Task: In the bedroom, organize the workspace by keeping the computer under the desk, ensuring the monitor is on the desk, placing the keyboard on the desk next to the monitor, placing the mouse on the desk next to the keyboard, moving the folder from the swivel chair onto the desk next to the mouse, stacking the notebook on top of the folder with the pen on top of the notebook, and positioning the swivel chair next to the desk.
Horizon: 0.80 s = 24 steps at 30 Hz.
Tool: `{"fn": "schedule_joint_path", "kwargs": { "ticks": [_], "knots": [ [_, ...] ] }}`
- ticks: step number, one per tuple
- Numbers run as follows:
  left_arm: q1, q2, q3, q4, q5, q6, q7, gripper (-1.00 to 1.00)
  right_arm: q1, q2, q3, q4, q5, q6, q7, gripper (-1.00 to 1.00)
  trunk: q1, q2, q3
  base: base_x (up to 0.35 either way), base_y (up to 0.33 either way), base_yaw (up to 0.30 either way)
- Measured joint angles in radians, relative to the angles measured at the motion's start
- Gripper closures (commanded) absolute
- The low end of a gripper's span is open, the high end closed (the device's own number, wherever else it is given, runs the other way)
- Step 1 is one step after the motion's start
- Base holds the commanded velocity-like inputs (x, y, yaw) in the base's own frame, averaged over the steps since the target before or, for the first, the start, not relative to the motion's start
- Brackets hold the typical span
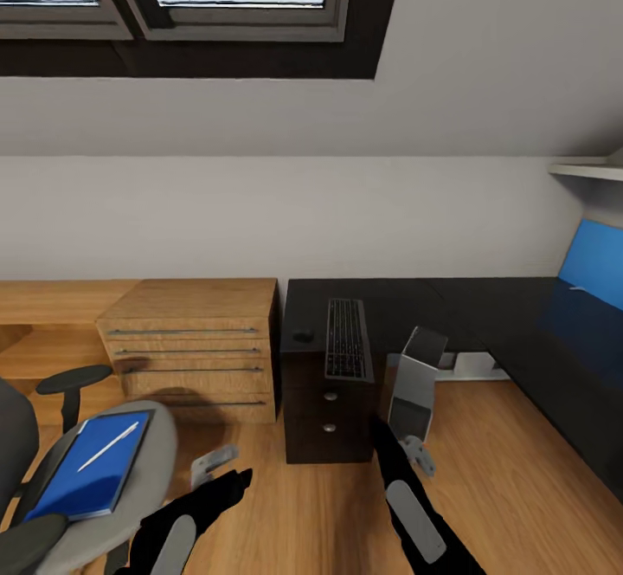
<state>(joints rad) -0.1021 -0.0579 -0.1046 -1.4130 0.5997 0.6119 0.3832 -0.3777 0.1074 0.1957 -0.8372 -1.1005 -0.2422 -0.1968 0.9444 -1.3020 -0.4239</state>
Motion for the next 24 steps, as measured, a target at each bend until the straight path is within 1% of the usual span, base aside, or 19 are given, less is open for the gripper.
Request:
{"fn": "schedule_joint_path", "kwargs": {
  "ticks": [1,2,3,5,6,9,10,13,14,16,17,20,21,22,23,24],
  "knots": [
    [-0.004,0.0,0.005,0.001,0.034,0.012,0.0,-1.0,-0.004,-0.009,-0.007,-0.009,-0.047,0.013,0.026,-1.0,0.004,-0.007,-0.003,0.0,0.0,0.0],
    [-0.008,-0.002,0.001,0.02,0.062,0.022,-0.001,-1.0,-0.008,-0.022,-0.013,-0.012,-0.093,0.041,0.077,-1.0,0.008,-0.014,-0.006,0.0,0.0,0.0],
    [-0.01,-0.002,-0.008,0.039,0.073,0.025,-0.002,-1.0,-0.009,-0.029,-0.016,-0.006,-0.112,0.065,0.114,-1.0,0.012,-0.021,-0.009,0.0,0.0,0.0],
    [-0.011,-0.001,-0.026,0.062,0.08,0.027,-0.002,-1.0,-0.01,-0.035,-0.018,0.01,-0.127,0.101,0.163,-1.0,0.019,-0.035,-0.016,0.0,0.0,0.0],
    [-0.012,-0.001,-0.042,0.079,0.084,0.028,0.0,-1.0,-0.01,-0.048,-0.021,0.03,-0.139,0.147,0.22,-1.0,0.023,-0.042,-0.019,0.0,0.0,0.0],
    [-0.012,-0.001,-0.047,0.087,0.086,0.028,0.002,-1.0,-0.009,-0.071,-0.023,0.039,-0.146,0.173,0.251,-1.0,0.035,-0.063,-0.028,0.0,0.0,0.0],
    [-0.012,0.002,-0.043,0.087,0.084,0.028,0.003,-1.0,-0.007,-0.087,-0.022,0.038,-0.148,0.185,0.288,-1.0,0.038,-0.07,-0.031,0.0,0.0,0.0],
    [-0.012,0.003,-0.044,0.086,0.084,0.028,0.013,-1.0,-0.007,-0.09,-0.019,0.033,-0.144,0.195,0.296,-1.0,0.05,-0.091,-0.041,0.0,0.0,0.0],
    [-0.012,0.004,-0.046,0.089,0.086,0.028,0.027,-1.0,-0.007,-0.095,0.0,0.032,-0.108,0.211,0.296,-1.0,0.054,-0.098,-0.044,0.0,0.0,0.0],
    [-0.012,0.003,-0.047,0.089,0.085,0.027,0.031,-1.0,-0.007,-0.109,0.014,0.032,-0.077,0.227,0.302,-1.0,0.061,-0.112,-0.05,0.0,0.0,0.0],
    [-0.012,0.003,-0.047,0.09,0.085,0.027,0.032,-1.0,-0.007,-0.112,0.016,0.032,-0.071,0.23,0.308,-1.0,0.065,-0.119,-0.053,0.0,0.0,0.0],
    [-0.012,0.002,-0.048,0.09,0.086,0.027,0.036,-1.0,-0.007,-0.121,0.023,0.033,-0.055,0.24,0.38,-1.0,0.077,-0.14,-0.063,0.0,0.0,0.0],
    [-0.012,0.002,-0.048,0.09,0.085,0.027,0.037,-1.0,-0.007,-0.124,0.024,0.033,-0.057,0.243,0.425,-1.0,0.081,-0.147,-0.066,0.0,0.0,0.0],
    [-0.012,0.003,-0.048,0.09,0.084,0.027,0.037,-1.0,-0.007,-0.126,0.024,0.035,-0.069,0.249,0.495,-1.0,0.084,-0.154,-0.069,0.0,0.0,0.0],
    [-0.012,0.003,-0.048,0.09,0.083,0.026,0.036,-1.0,-0.007,-0.13,0.024,0.04,-0.081,0.256,0.538,-1.0,0.088,-0.161,-0.072,0.0,0.0,0.0],
    [-0.012,0.003,-0.048,0.09,0.082,0.026,0.036,-1.0,-0.007,-0.133,0.024,0.045,-0.089,0.261,0.558,-1.0,0.092,-0.168,-0.075,0.0,0.0,0.0]
  ]
}}
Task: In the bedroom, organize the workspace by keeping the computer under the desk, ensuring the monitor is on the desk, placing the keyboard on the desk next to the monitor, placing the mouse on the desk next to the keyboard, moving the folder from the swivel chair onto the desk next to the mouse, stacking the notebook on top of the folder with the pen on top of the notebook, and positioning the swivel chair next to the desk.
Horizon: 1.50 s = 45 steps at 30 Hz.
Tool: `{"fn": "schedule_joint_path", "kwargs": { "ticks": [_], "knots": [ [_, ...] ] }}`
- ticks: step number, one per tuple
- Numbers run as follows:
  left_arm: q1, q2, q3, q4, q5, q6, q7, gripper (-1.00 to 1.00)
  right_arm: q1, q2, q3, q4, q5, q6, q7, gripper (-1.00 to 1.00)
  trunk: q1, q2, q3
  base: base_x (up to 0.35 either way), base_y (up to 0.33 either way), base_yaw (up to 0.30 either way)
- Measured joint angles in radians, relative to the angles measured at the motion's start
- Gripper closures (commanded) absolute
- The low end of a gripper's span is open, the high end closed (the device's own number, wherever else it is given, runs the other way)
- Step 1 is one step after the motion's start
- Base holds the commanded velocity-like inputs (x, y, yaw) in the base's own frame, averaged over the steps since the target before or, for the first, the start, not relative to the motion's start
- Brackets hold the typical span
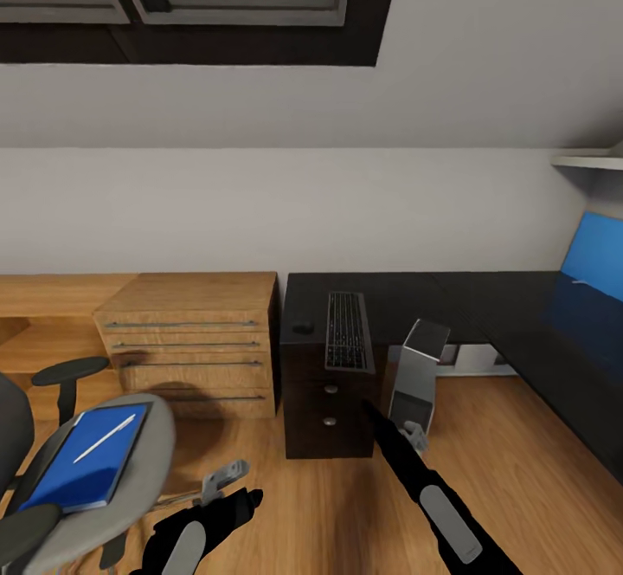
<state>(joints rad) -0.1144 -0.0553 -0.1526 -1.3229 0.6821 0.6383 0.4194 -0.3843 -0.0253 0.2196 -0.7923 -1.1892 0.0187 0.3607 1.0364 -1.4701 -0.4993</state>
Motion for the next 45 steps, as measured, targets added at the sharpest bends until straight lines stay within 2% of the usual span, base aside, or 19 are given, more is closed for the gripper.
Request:
{"fn": "schedule_joint_path", "kwargs": {
  "ticks": [2,4,5,6,7,8,13,25,30,32,33,37,45],
  "knots": [
    [0.0,-0.001,0.0,0.0,0.0,0.0,0.0,-1.0,0.0,-0.014,-0.006,0.021,-0.054,0.031,0.053,-1.0,0.008,-0.014,-0.006,0.0,0.0,0.0],
    [0.0,-0.001,0.0,-0.001,-0.001,0.0,-0.001,-1.0,0.0,-0.019,-0.011,0.027,-0.081,0.043,0.066,-1.0,0.015,-0.028,-0.013,0.0,0.0,0.0],
    [0.0,-0.001,0.0,0.0,-0.001,0.0,-0.001,-1.0,0.0,-0.024,-0.027,0.034,-0.131,0.069,0.077,-1.0,0.019,-0.035,-0.016,0.0,0.0,0.0],
    [0.0,-0.001,0.0,0.0,-0.001,0.0,-0.001,-1.0,0.0,-0.025,-0.038,0.036,-0.155,0.087,0.076,-1.0,0.023,-0.042,-0.019,0.0,0.0,0.0],
    [0.0,-0.001,0.0,0.0,-0.001,0.0,-0.001,-1.0,0.0,-0.026,-0.043,0.037,-0.165,0.097,0.072,-1.0,0.027,-0.049,-0.022,0.0,0.0,0.0],
    [0.0,-0.001,0.0,-0.001,-0.001,0.0,-0.001,-1.0,0.0,-0.024,-0.056,0.039,-0.192,0.146,-0.009,-1.0,0.031,-0.056,-0.025,0.0,0.0,0.0],
    [0.0,-0.001,-0.001,-0.001,-0.001,0.0,-0.001,-1.0,0.0,-0.021,-0.062,0.037,-0.204,0.164,-0.08,-1.0,0.05,-0.091,-0.041,0.0,0.0,0.0],
    [0.0,-0.002,-0.01,-0.002,-0.001,0.0,-0.003,-1.0,0.0,-0.02,-0.064,-0.009,-0.21,0.174,-0.083,-1.0,0.096,-0.175,-0.078,0.0,0.0,0.0],
    [0.0,-0.001,-0.013,-0.024,0.0,0.0,-0.007,-1.0,0.0,-0.02,-0.063,-0.032,-0.211,0.174,-0.037,-1.0,0.115,-0.21,-0.094,0.0,0.0,0.0],
    [0.0,-0.001,-0.023,-0.044,0.001,0.001,-0.009,-1.0,0.0,-0.02,-0.063,-0.054,-0.211,0.173,0.034,-1.0,0.123,-0.224,-0.1,0.0,0.0,0.0],
    [0.0,0.0,-0.03,-0.048,0.001,0.002,-0.009,-1.0,0.0,-0.02,-0.062,-0.058,-0.211,0.173,0.047,-1.0,0.127,-0.231,-0.103,0.0,0.0,0.0],
    [0.0,0.001,-0.054,-0.053,0.0,0.002,-0.007,-1.0,0.0,-0.02,-0.062,-0.061,-0.211,0.172,0.064,-1.0,0.142,-0.259,-0.116,0.0,0.0,0.0],
    [0.0,0.0,-0.068,-0.055,0.001,0.003,-0.006,-1.0,0.0,-0.021,-0.067,-0.063,-0.208,0.171,0.069,-1.0,0.173,-0.315,-0.141,0.0,0.0,0.0]
  ]
}}
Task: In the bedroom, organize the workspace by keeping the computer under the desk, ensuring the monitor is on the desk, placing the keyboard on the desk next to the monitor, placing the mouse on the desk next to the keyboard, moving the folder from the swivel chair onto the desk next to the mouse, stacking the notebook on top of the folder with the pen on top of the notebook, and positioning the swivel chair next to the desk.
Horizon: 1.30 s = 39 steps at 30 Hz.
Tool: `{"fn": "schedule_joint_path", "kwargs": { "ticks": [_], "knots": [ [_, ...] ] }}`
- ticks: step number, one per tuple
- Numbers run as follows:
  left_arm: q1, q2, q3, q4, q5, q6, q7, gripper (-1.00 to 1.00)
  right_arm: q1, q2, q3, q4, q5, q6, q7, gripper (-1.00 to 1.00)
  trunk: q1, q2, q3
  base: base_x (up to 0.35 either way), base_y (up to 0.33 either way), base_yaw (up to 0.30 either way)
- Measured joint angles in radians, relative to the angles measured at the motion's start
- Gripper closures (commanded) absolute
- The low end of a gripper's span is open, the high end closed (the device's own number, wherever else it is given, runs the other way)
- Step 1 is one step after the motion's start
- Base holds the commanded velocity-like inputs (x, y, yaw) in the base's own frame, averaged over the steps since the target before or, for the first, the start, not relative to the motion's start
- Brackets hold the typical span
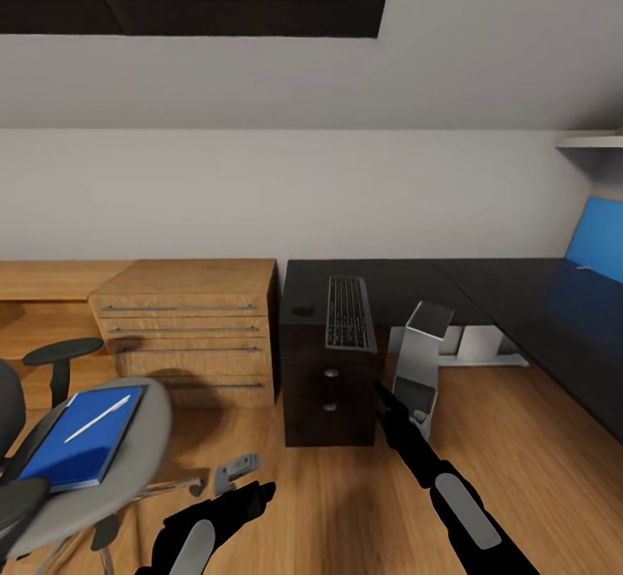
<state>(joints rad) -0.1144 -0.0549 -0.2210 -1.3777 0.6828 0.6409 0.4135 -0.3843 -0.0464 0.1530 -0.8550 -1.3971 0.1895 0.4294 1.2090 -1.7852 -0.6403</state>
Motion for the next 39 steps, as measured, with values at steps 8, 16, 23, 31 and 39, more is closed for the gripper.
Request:
{"fn": "schedule_joint_path", "kwargs": {
  "ticks": [8,16,23,31,39],
  "knots": [
    [0.0,0.0,-0.011,0.003,-0.001,-0.002,0.001,-1.0,0.0,0.003,0.0,0.0,0.0,-0.006,0.003,-1.0,0.031,-0.056,-0.025,0.0,0.0,0.0],
    [0.0,0.0,-0.014,0.004,0.0,-0.003,0.002,-1.0,0.0,0.019,0.002,0.0,-0.001,-0.073,0.002,-1.0,0.061,-0.112,-0.05,0.0,0.0,0.0],
    [0.0,0.0,-0.016,0.009,0.003,-0.001,0.0,-1.0,0.0,0.024,0.004,-0.001,-0.067,-0.152,0.0,-1.0,0.069,-0.126,-0.056,0.0,0.0,0.0],
    [0.0,0.001,-0.022,0.02,0.004,0.001,-0.003,-1.0,0.0,0.023,0.009,-0.003,-0.232,-0.153,-0.003,-1.0,0.069,-0.126,-0.057,0.022,0.0,0.0],
    [0.0,0.002,-0.051,0.024,0.004,-0.002,-0.004,-1.0,0.0,0.023,0.011,-0.004,-0.247,-0.154,-0.004,-1.0,0.069,-0.126,-0.056,0.204,0.0,0.0]
  ]
}}
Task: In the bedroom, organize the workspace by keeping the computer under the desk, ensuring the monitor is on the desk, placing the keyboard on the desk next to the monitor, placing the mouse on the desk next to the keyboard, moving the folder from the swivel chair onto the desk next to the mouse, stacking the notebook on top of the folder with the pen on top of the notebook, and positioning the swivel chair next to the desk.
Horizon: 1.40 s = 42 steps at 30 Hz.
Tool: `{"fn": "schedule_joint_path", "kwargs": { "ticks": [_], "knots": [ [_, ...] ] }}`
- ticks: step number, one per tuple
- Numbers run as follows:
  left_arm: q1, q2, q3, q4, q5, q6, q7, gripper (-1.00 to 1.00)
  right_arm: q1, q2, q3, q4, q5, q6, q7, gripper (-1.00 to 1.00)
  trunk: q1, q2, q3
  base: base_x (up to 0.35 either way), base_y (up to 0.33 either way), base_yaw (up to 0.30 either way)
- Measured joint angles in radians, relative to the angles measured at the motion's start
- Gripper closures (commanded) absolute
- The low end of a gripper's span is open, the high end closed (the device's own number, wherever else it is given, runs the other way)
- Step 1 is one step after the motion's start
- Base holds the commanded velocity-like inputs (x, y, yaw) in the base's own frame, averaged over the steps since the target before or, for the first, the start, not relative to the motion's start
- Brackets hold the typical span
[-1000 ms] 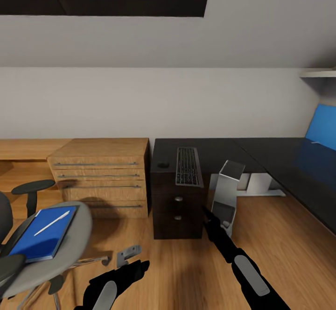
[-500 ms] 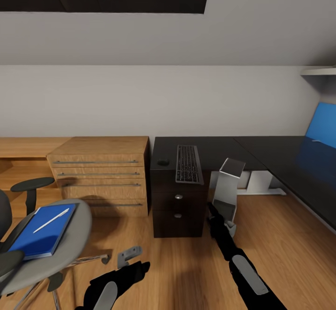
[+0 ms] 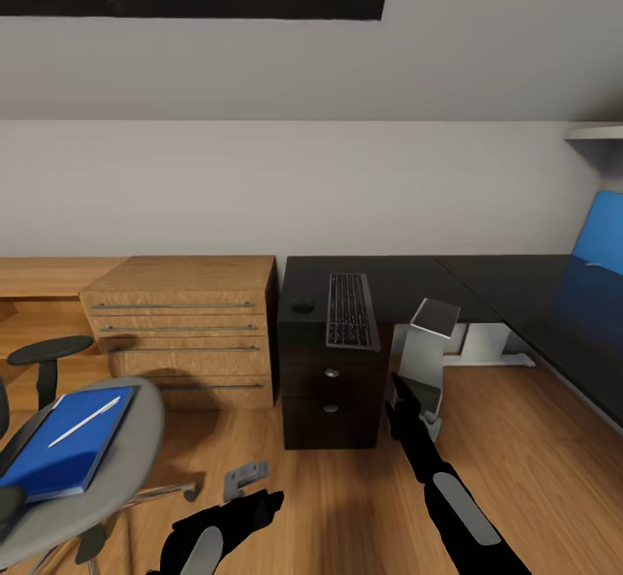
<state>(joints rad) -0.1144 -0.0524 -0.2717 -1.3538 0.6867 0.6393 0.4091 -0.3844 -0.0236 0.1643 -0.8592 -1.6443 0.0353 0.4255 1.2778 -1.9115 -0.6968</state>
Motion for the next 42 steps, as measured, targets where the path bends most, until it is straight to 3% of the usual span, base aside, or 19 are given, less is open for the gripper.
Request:
{"fn": "schedule_joint_path", "kwargs": {
  "ticks": [8,10,19,42],
  "knots": [
    [0.0,0.001,-0.003,0.0,-0.001,-0.001,0.001,-1.0,0.0,0.002,0.006,0.0,0.0,0.0,0.0,-1.0,0.0,0.0,0.0,0.138,0.0,0.0],
    [0.0,0.002,-0.015,0.0,-0.002,-0.001,0.0,-1.0,0.0,0.005,0.025,0.0,0.001,-0.001,0.0,-1.0,0.0,0.0,0.0,0.12,0.0,0.0],
    [0.0,0.006,-0.049,0.0,-0.005,-0.002,0.003,-1.0,0.0,0.009,0.035,0.0,0.003,-0.002,0.0,-1.0,0.0,0.0,0.0,0.124,0.0,0.0],
    [0.0,0.017,-0.053,-0.001,-0.005,0.001,0.001,-1.0,0.0,0.011,0.036,0.006,0.003,-0.005,-0.001,-1.0,0.0,0.0,0.0,0.122,0.039,0.0]
  ]
}}
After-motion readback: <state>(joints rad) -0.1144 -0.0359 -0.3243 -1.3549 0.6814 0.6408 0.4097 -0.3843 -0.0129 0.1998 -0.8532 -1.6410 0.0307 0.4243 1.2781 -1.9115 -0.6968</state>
